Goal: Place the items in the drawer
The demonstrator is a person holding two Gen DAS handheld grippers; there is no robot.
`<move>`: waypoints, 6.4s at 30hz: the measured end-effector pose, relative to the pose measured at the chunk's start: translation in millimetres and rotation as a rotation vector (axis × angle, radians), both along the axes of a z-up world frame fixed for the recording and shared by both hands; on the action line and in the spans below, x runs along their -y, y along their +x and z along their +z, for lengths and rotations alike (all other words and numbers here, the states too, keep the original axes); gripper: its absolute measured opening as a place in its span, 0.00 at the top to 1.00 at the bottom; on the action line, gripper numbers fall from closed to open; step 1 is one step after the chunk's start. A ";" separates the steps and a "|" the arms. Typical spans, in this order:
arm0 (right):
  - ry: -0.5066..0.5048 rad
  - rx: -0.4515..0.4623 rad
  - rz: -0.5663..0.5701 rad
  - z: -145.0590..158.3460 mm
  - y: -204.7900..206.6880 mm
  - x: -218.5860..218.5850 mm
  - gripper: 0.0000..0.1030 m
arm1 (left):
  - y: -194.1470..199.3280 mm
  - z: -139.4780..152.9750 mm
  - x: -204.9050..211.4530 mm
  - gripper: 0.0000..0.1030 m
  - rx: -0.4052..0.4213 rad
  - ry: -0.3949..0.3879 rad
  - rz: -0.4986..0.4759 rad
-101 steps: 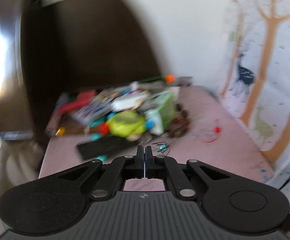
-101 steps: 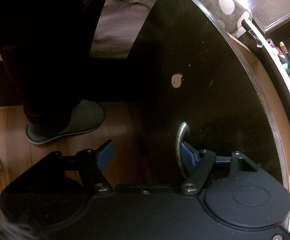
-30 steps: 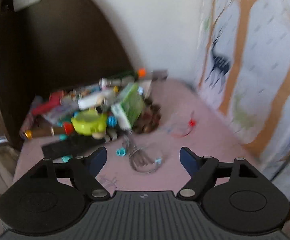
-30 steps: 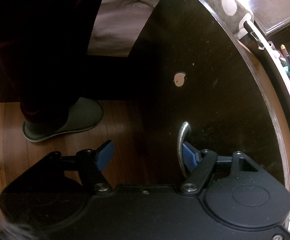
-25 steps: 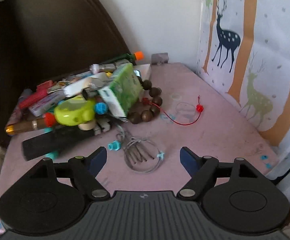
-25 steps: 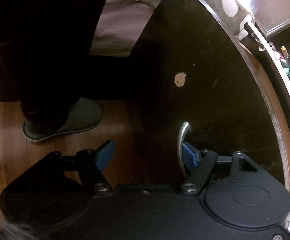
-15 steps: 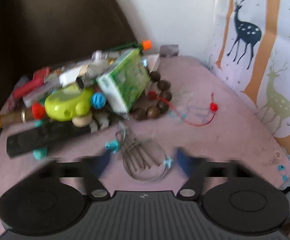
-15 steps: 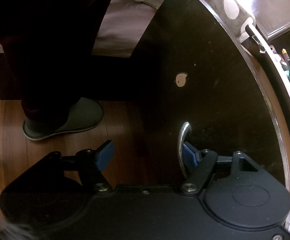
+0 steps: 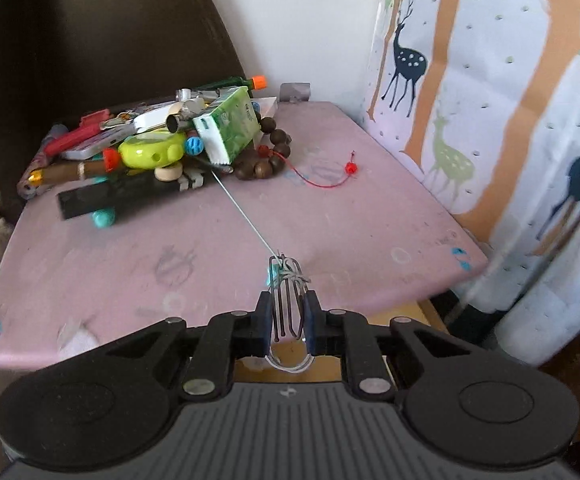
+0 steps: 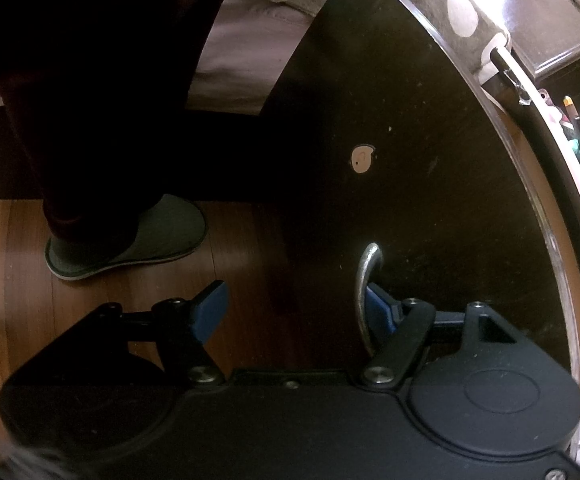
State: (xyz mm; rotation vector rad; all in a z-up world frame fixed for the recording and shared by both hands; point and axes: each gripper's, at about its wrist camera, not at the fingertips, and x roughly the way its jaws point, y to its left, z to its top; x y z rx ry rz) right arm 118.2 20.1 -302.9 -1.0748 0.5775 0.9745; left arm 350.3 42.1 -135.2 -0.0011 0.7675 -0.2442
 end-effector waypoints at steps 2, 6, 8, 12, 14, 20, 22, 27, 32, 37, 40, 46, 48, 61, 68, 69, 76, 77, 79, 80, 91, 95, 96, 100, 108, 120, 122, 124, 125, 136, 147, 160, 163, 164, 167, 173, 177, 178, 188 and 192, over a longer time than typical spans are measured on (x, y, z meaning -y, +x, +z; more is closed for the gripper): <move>-0.001 0.000 -0.002 0.1 0.2 -0.2 0.28 | -13.2 6.8 -3.1 0.87 0.005 -0.014 0.005; -0.002 0.002 0.000 -0.3 0.2 0.1 0.28 | -39.5 17.3 -4.2 0.87 0.005 -0.016 -0.008; -0.004 0.004 0.001 -0.9 0.1 0.1 0.28 | -50.6 19.8 -5.7 0.87 0.005 -0.011 -0.004; -0.004 0.005 0.001 -0.5 0.4 0.1 0.28 | -73.0 22.8 -12.6 0.87 -0.004 -0.017 0.024; -0.004 0.006 0.002 -0.2 0.4 0.8 0.28 | -82.1 24.4 -19.3 0.87 -0.010 -0.024 0.046; -0.004 0.007 0.003 -0.3 0.1 1.9 0.28 | -98.9 29.9 -32.6 0.87 -0.010 -0.010 0.111; -0.004 0.007 0.002 -0.4 0.1 1.6 0.28 | -90.2 32.3 -36.8 0.87 0.003 -0.005 0.131; -0.005 0.005 -0.001 -0.8 0.1 0.8 0.28 | -42.5 47.5 -40.7 0.87 0.068 -0.015 0.146; -0.005 0.006 -0.001 -1.4 -0.3 1.2 0.28 | 10.6 77.7 -35.1 0.87 0.156 -0.031 0.148; -0.005 0.008 0.001 -1.9 -0.4 0.7 0.27 | 54.2 121.5 -37.1 0.87 0.266 -0.134 0.172; -0.005 0.008 0.003 -2.2 -0.3 0.6 0.27 | 70.3 156.1 -43.7 1.00 0.348 -0.240 0.186; -0.004 0.007 0.007 -1.4 0.2 2.6 0.27 | 89.8 194.4 -34.4 1.00 0.402 -0.202 0.203; -0.005 0.007 0.008 -1.5 0.2 2.9 0.27 | 92.1 185.3 -30.2 1.00 0.378 -0.163 0.203; -0.004 0.007 0.013 -2.8 0.9 1.4 0.27 | 44.0 24.9 -69.4 0.28 -0.006 -0.035 0.279; -0.004 0.009 0.008 -3.5 0.1 0.1 0.27 | -8.1 -0.6 -75.6 0.28 -0.029 -0.085 0.251; -0.004 0.009 0.006 -3.4 0.0 0.1 0.27 | -14.6 -2.9 -75.5 0.28 -0.026 -0.096 0.243; 0.010 0.007 -0.026 -3.8 -1.1 -2.0 0.27 | -64.7 -23.9 -72.7 0.28 0.006 -0.171 0.226; 0.010 0.008 -0.030 -4.1 -1.6 -2.5 0.27 | -67.7 -28.1 -71.9 0.28 -0.005 -0.190 0.223; 0.004 0.014 -0.040 -5.9 -3.6 -4.6 0.27 | -69.4 -31.7 -67.1 0.28 -0.019 -0.205 0.205; -0.002 0.019 -0.043 -7.2 -4.9 -6.1 0.27 | -68.9 -30.7 -63.5 0.28 -0.018 -0.204 0.191; -0.010 0.026 -0.042 -10.0 -5.9 -6.1 0.23 | 10.9 13.9 23.0 0.28 0.138 -0.098 -0.006; -0.006 0.027 -0.024 -11.3 -5.5 -4.5 0.23 | 57.4 11.6 53.4 0.28 0.148 -0.125 0.027; -0.004 0.026 -0.020 -11.2 -5.3 -4.3 0.23 | 68.7 9.3 60.3 0.29 0.153 -0.122 0.047; 0.000 0.026 -0.005 -10.4 -5.0 -2.7 0.23 | 108.5 -6.8 77.3 0.39 0.133 -0.134 0.169; 0.009 0.020 0.017 -7.7 -3.6 0.4 0.24 | 149.9 -37.3 91.2 0.73 0.105 -0.086 0.293; 0.018 0.007 0.015 -4.6 -1.3 2.1 0.24 | 107.2 34.2 51.8 1.00 0.249 -0.317 0.225; 0.017 0.007 0.013 -4.5 -1.7 2.0 0.24 | 95.7 51.0 46.1 1.00 0.270 -0.309 0.216; 0.016 0.008 0.014 -4.7 -1.5 2.0 0.24 | 81.9 63.5 45.4 1.00 0.278 -0.264 0.194; 0.015 0.008 0.014 -4.7 -1.4 2.2 0.24 | 74.8 68.1 45.8 1.00 0.275 -0.239 0.184; 0.007 0.012 0.001 -5.8 -1.1 -0.3 0.24 | 5.4 83.9 34.5 1.00 0.191 -0.035 0.177; -0.015 0.009 -0.024 -6.0 -0.7 -4.9 0.24 | -29.9 73.3 17.2 1.00 0.111 0.035 0.206; -0.010 0.006 -0.043 -3.0 0.3 -3.9 0.32 | -44.3 -2.6 0.2 0.91 -0.105 0.048 0.150; -0.003 0.007 -0.053 -2.3 0.5 -2.5 0.37 | -57.8 -0.4 -2.1 0.33 -0.083 0.061 0.159; -0.001 0.008 -0.055 -2.4 0.4 -1.8 0.39 | -64.7 3.6 -6.0 0.29 -0.070 0.036 0.167; 0.005 0.016 -0.058 -3.3 0.1 0.4 0.44 | -88.1 13.5 -13.8 0.29 -0.038 0.030 0.172; 0.007 0.009 -0.126 2.3 5.2 -2.3 0.59 | -156.1 20.9 -38.4 0.29 0.030 0.008 0.224; 0.000 0.044 -0.168 3.7 5.5 -2.8 0.78 | -209.7 12.3 -59.1 0.29 0.073 -0.057 0.302; -0.003 0.050 -0.171 3.8 5.3 -2.3 0.79 | -220.0 8.4 -63.9 0.29 0.080 -0.078 0.319; -0.085 0.185 -0.147 -3.8 -7.5 -7.4 0.93 | -246.4 -15.3 -92.8 0.29 0.089 -0.163 0.323; -0.114 0.232 -0.154 -4.4 -11.4 -11.6 0.96 | -248.5 -16.8 -103.5 0.28 0.110 -0.223 0.306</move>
